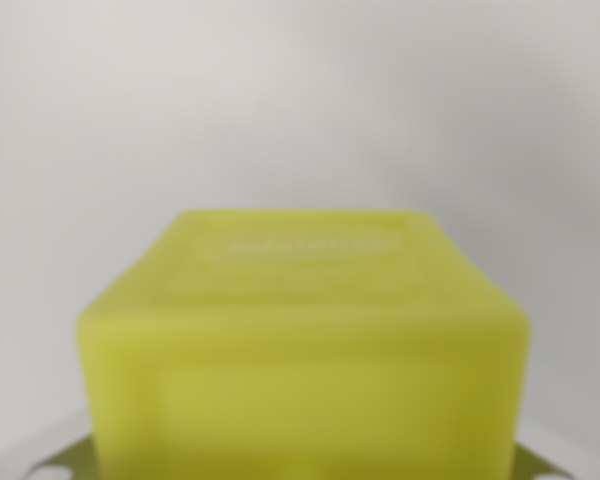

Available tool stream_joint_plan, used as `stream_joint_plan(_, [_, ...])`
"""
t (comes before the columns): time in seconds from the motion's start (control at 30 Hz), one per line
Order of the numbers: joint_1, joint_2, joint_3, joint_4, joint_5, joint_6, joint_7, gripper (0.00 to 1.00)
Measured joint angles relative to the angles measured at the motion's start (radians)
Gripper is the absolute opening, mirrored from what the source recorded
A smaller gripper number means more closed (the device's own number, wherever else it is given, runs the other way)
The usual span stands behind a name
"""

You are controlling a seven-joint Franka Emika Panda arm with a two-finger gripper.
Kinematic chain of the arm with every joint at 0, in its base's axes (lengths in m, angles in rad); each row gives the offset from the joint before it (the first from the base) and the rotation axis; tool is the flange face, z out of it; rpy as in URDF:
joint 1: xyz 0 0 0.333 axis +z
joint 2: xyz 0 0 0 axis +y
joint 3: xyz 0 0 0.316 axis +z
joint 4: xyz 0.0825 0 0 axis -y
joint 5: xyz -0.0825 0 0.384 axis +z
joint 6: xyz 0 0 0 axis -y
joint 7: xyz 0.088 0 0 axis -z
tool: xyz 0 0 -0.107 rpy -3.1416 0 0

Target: Pick yellow cube

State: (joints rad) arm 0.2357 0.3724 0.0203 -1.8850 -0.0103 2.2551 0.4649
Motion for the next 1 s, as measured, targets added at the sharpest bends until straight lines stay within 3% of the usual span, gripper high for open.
stream_joint_plan(0.67, [0.000,-0.063,0.000,0.043,0.002,-0.106,-0.001,0.00])
stream_joint_plan(1.0, [0.000,-0.066,0.000,0.047,0.002,-0.114,-0.001,0.00])
